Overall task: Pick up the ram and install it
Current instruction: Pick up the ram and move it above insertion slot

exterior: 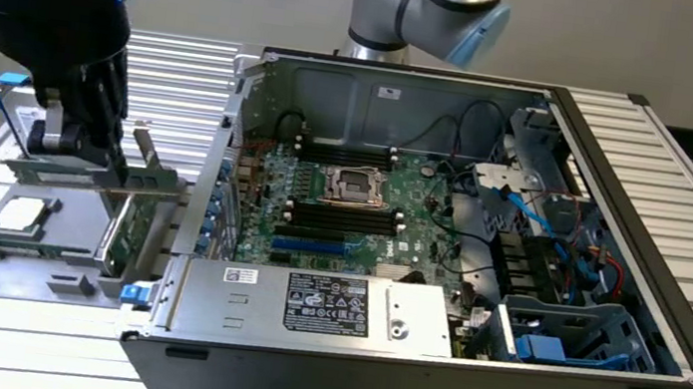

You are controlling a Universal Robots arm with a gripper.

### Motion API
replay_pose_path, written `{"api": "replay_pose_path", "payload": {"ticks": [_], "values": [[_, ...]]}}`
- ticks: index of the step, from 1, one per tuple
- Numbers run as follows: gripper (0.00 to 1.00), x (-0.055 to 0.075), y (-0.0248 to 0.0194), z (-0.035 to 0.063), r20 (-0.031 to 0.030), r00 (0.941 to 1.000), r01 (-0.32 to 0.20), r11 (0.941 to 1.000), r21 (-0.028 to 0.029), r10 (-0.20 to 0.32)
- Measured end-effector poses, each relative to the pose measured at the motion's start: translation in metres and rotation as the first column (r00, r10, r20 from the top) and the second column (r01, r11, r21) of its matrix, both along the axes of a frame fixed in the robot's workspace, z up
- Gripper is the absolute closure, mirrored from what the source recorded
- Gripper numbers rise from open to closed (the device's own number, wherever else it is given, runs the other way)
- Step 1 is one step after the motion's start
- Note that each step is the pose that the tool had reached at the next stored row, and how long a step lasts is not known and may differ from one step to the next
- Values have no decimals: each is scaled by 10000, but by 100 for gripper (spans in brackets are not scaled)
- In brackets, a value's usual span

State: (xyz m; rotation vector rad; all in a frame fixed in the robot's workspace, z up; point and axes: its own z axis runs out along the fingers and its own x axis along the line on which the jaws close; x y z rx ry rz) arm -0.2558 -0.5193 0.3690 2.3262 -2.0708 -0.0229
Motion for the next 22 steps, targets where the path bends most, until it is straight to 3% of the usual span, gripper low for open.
{"api": "replay_pose_path", "payload": {"ticks": [6,9,22], "values": [[86,221,0,211,-56,9999,-87,10000,22,87],[86,327,0,271,-72,9999,-144,9999,31,144],[86,906,8,264,-83,9998,-203,9998,34,203]]}}
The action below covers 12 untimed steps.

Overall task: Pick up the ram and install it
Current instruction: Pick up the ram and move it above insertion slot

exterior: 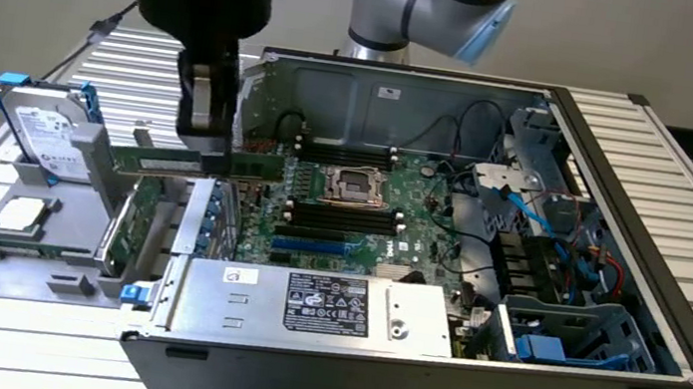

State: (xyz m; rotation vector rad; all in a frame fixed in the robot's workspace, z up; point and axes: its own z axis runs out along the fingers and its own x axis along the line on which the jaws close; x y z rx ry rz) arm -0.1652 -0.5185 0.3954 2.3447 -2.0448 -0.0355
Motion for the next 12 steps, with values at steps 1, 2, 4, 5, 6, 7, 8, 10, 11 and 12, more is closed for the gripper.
{"api": "replay_pose_path", "payload": {"ticks": [1,2,4,5,6,7,8,10,11,12], "values": [[86,45,3,-5,0,10000,1,10000,0,-1],[86,89,6,-10,-1,10000,1,10000,-1,-1],[86,181,12,-25,-1,10000,0,10000,0,0],[86,228,16,-34,-1,10000,1,10000,-1,-1],[86,273,19,-41,-1,10000,2,10000,0,-2],[86,318,23,-49,-1,10000,1,10000,-1,-1],[86,364,30,-60,-1,10000,0,10000,-1,0],[86,453,46,-86,-1,10000,2,10000,-2,-2],[86,498,54,-97,-1,10000,1,10000,-3,-1],[86,545,62,-110,-1,10000,1,10000,-2,-1]]}}
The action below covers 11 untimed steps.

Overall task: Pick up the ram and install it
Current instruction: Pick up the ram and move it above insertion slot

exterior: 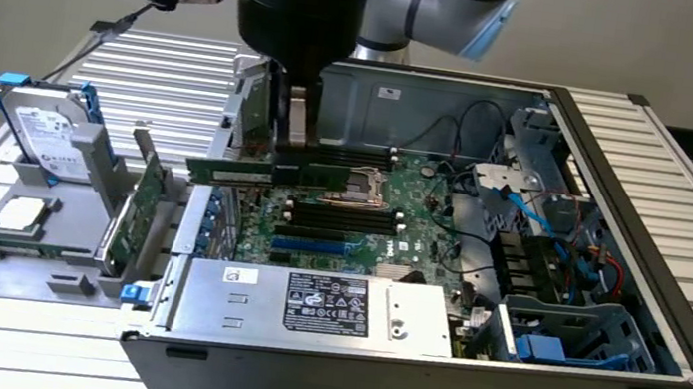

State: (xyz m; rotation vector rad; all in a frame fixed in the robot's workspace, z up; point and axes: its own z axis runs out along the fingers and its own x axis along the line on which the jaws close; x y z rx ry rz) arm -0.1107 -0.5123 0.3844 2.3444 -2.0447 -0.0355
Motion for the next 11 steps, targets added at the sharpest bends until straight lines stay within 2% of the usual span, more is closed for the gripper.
{"api": "replay_pose_path", "payload": {"ticks": [7,11], "values": [[86,319,69,-75,0,10000,1,10000,-12,-1],[86,470,135,-134,-1,10000,2,10000,-15,-2]]}}
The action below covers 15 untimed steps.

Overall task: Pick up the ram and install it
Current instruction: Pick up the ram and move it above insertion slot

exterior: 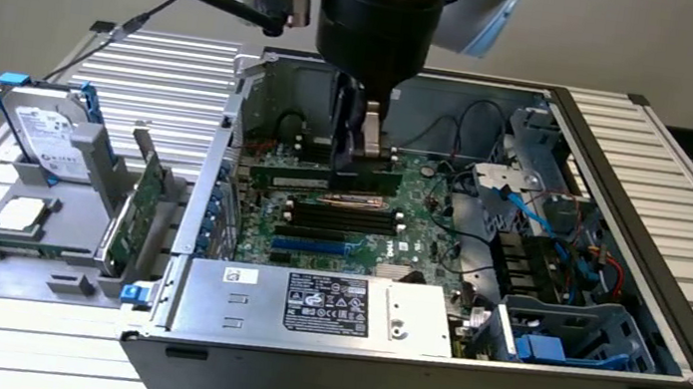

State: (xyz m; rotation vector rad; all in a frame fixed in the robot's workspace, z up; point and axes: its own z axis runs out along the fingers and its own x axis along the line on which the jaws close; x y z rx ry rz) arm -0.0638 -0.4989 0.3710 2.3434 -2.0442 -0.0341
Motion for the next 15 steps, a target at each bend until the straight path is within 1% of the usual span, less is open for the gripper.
{"api": "replay_pose_path", "payload": {"ticks": [4,5,11,15], "values": [[86,68,130,-72,-10,10000,0,10000,1,0],[86,78,152,-90,-17,10000,3,10000,-1,-3],[86,156,214,-199,-52,9999,148,9999,-1,-148],[86,198,286,-273,-79,9998,197,9998,-1,-197]]}}
